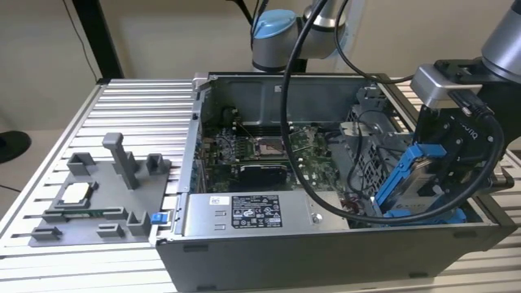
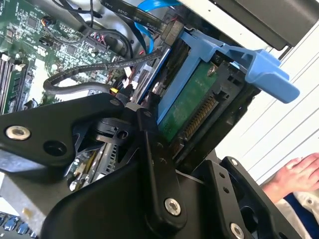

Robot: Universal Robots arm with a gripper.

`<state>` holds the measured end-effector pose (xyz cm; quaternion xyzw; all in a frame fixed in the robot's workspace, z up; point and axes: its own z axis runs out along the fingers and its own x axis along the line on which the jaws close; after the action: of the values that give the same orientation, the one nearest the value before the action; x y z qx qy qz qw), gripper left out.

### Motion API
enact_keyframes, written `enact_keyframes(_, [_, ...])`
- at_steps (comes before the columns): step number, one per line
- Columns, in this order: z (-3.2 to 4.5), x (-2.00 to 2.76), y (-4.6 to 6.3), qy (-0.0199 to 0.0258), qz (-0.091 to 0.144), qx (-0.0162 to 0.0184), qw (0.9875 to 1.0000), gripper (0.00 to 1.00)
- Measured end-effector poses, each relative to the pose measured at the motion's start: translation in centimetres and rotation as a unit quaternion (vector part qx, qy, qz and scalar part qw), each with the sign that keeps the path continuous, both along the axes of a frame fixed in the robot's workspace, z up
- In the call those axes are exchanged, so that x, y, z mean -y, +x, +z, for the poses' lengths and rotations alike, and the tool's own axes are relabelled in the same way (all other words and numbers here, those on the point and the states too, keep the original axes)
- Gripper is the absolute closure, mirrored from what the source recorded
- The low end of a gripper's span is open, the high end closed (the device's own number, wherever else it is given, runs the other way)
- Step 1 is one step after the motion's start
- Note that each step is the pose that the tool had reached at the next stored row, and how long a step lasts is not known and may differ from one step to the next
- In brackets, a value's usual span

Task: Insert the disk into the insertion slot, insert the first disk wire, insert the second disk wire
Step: 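Insert the disk into the insertion slot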

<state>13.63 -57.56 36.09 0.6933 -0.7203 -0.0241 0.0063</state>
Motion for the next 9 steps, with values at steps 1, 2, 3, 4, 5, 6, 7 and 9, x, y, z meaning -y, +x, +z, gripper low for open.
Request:
enact_keyframes(1, [0.0,0.0,0.0,0.0,0.0,0.0,1.0,1.0])
enact_keyframes(2, [0.0,0.0,0.0,0.0,0.0,0.0,1.0,1.0])
enact_keyframes(3, [0.0,0.0,0.0,0.0,0.0,0.0,1.0,1.0])
enact_keyframes(4, [0.0,0.0,0.0,0.0,0.0,0.0,1.0,1.0])
enact_keyframes(5, [0.0,0.0,0.0,0.0,0.0,0.0,1.0,1.0])
enact_keyframes(6, [-0.01,-0.01,0.01,0.0001,0.0,0.0001,1.0,1.0])
enact_keyframes(7, [-0.01,0.0,0.01,0.0001,0.0,0.0001,1.0,0.0])
enact_keyframes(9, [0.0,0.0,0.01,0.0001,0.0,0.0,1.0,0.0])
